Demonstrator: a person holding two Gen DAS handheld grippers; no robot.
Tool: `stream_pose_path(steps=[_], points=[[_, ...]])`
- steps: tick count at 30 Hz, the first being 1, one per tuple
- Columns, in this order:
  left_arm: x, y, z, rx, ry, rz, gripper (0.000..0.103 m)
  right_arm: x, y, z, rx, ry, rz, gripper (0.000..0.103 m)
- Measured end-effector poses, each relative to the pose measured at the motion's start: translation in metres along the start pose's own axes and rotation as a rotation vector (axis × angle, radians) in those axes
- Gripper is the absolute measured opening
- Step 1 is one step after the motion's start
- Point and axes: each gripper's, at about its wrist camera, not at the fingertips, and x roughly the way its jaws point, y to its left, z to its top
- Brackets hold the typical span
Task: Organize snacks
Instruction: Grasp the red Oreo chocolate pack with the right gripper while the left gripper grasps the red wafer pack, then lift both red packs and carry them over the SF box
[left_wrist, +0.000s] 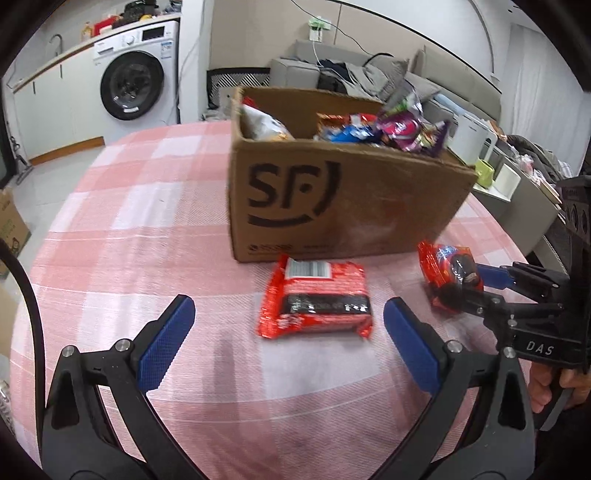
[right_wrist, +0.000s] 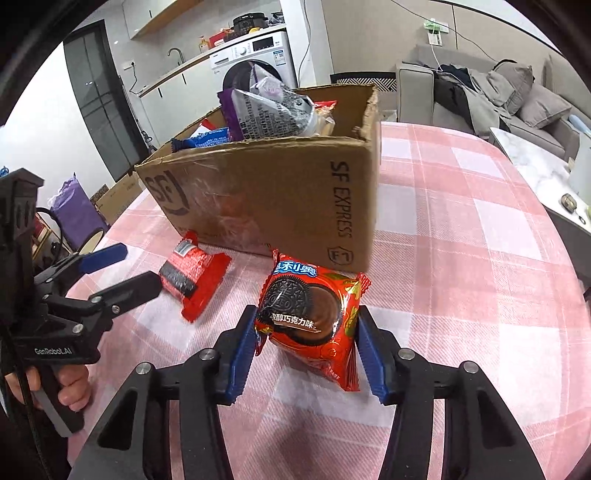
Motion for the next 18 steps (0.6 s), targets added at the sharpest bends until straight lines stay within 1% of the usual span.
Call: stream_pose_path(steps=[5, 8, 10, 12, 14, 16, 17, 18], points=[[0.019, -0.010, 0.001, 0.018, 0.065, 0.039, 0.101, -0.002, -0.003, 0.004, 0.004, -0.006, 0.000, 0.053], [0.024, -0.016, 0.003, 0.036, 0.071, 0.032, 0.101, -0.002, -0.004, 0.005, 0.003, -0.002, 0.003, 0.053], [0.026, -0.020, 0.005, 0.057, 0.060, 0.038, 0.099, -0.002, -0.004, 0.004, 0.004, 0.000, 0.003, 0.053], [0.028, -0.025, 0.005, 0.076, 0.057, 0.034, 0.091, -0.001, -0.003, 0.004, 0.005, 0.000, 0.004, 0.053], [0.031, -0.029, 0.003, 0.090, 0.065, 0.025, 0.073, 0.000, -0.003, 0.004, 0.005, 0.002, 0.002, 0.053], [0.035, -0.033, 0.001, 0.100, 0.084, 0.013, 0.064, 0.000, -0.005, 0.004, 0.006, 0.002, 0.004, 0.053], [0.033, -0.033, 0.001, 0.099, 0.083, 0.004, 0.059, 0.000, -0.005, 0.004, 0.006, 0.002, 0.003, 0.053], [0.032, -0.033, 0.001, 0.095, 0.081, -0.010, 0.057, 0.000, -0.004, 0.004, 0.005, 0.003, 0.002, 0.052]])
